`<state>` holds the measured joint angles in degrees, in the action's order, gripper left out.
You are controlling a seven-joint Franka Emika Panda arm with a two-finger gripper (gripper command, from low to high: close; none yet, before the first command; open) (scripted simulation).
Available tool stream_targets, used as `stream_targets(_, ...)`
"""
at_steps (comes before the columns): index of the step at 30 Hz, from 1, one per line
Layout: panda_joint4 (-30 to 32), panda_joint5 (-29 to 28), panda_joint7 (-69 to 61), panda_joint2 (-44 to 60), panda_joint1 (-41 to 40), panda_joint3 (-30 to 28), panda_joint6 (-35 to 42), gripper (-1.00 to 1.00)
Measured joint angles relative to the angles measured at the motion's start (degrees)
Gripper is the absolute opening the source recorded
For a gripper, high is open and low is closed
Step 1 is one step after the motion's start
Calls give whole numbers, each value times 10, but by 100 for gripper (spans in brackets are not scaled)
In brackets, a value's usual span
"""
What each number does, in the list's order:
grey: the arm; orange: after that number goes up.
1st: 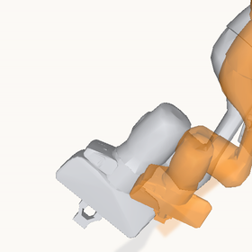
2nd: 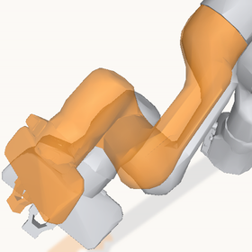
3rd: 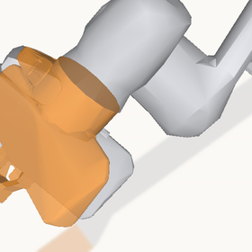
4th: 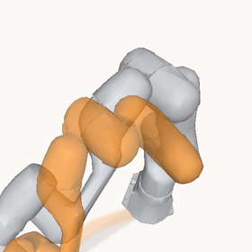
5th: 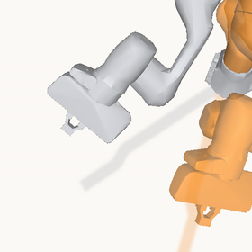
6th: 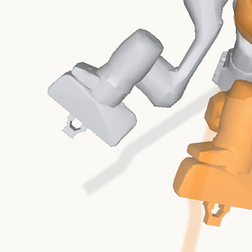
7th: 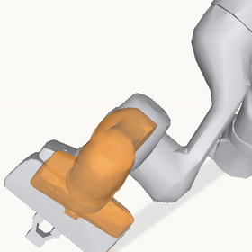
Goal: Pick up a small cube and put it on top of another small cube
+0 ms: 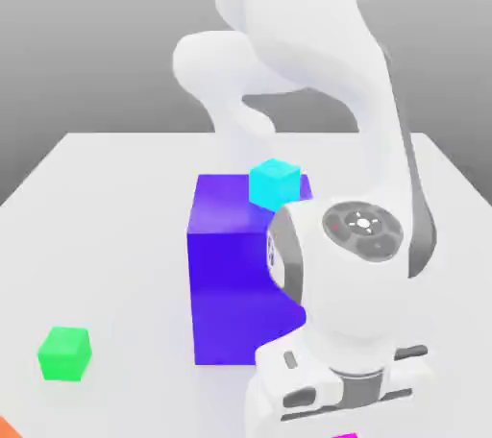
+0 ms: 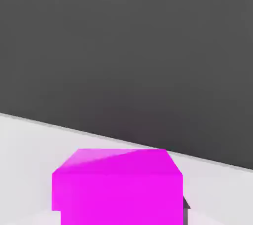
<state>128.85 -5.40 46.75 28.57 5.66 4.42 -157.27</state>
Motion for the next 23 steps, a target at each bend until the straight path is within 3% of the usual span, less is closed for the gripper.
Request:
stream_targets(4,21,14,-11,-73,-15,-1,52,-100)
stream_targets(15,153,66,-56,-216,-193,-155,63,-100)
stream_targets(20,166,131,-107,-150,-252,-163,-13,-100)
stream_targets(21,166,137,-112,-140,-256,-160,-22,100)
stream_targets(23,166,137,-112,-140,-256,-160,-22,100)
